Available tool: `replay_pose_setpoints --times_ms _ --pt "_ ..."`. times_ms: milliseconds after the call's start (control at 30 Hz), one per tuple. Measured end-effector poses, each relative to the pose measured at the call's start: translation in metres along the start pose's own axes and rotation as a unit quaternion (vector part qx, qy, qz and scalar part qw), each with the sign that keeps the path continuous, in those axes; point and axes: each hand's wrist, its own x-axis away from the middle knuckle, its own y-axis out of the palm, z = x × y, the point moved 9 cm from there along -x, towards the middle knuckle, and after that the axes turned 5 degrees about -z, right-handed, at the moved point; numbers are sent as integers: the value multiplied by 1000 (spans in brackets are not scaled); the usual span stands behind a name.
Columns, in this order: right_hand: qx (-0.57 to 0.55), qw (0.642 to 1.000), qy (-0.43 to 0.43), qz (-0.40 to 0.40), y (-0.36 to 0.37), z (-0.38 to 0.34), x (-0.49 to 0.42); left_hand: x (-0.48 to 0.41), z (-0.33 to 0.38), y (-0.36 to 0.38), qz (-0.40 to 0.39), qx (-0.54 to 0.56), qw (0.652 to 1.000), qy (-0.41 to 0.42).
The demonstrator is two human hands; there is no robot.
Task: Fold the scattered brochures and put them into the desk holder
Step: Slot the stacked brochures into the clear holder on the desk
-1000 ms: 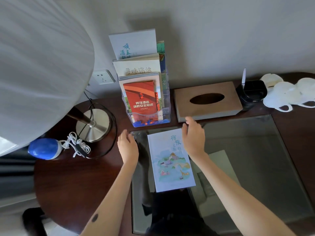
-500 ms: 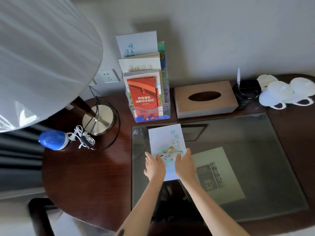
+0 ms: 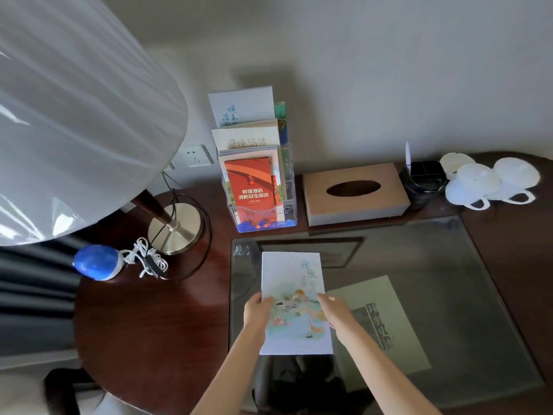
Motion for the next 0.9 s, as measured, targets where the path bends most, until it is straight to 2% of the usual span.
replay_pose_setpoints --times_ms 133,267,367,533,733,900 --pt "-21 998 -62 -12 -15 -26 7 10 27 -5 -33 45 997 58" --pt "-50 983 -179 -2 -41 -94 25 31 96 -14 -47 82 980 177" --pt "-65 961 -270 -4 -56 -161 45 50 163 -23 -29 86 959 270" --pt "-66 911 -406 40 -80 -273 79 73 274 -43 47 91 916 388" --pt "-52 867 -480 126 -93 -359 98 71 347 -58 111 120 889 428" --pt "-55 856 -492 151 -88 -392 88 63 378 -66 164 112 876 440"
